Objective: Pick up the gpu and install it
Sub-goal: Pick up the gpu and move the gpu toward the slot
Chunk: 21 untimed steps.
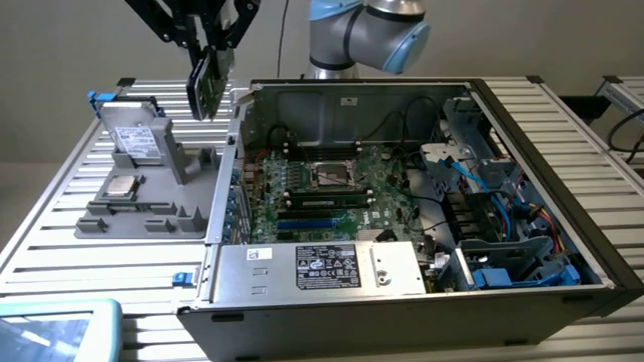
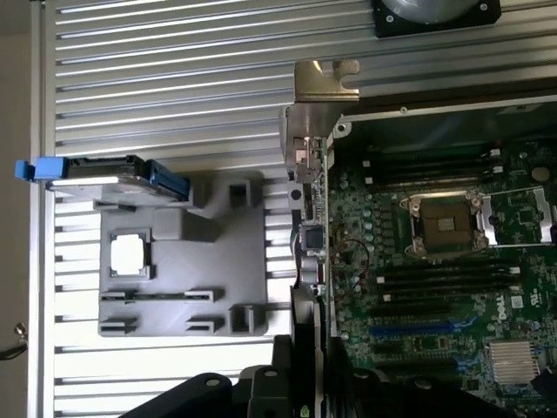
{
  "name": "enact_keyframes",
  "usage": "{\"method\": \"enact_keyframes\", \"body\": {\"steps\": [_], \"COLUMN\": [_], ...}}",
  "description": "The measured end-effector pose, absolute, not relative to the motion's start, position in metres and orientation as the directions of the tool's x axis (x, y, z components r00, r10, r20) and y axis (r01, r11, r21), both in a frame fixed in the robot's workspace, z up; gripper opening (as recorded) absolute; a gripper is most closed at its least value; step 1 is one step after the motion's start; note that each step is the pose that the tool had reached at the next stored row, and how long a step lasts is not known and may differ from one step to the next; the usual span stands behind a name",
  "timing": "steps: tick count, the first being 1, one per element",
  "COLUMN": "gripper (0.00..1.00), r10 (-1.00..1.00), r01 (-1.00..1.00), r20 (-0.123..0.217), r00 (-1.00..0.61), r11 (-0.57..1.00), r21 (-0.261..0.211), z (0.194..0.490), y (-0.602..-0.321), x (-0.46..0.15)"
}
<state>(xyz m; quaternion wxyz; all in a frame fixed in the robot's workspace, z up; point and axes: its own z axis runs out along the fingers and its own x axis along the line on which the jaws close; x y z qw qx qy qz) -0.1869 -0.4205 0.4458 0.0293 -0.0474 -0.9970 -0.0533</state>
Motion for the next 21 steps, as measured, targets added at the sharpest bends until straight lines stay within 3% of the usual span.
{"method": "enact_keyframes", "body": {"steps": [21], "gripper": [0.27], "r10": [0.091], "r01": [0.100], "r20": [0.083], "r00": [-0.992], "r11": [0.990], "r21": [0.103], "z": [0.445], "y": [-0.434], "x": [-0.104]}}
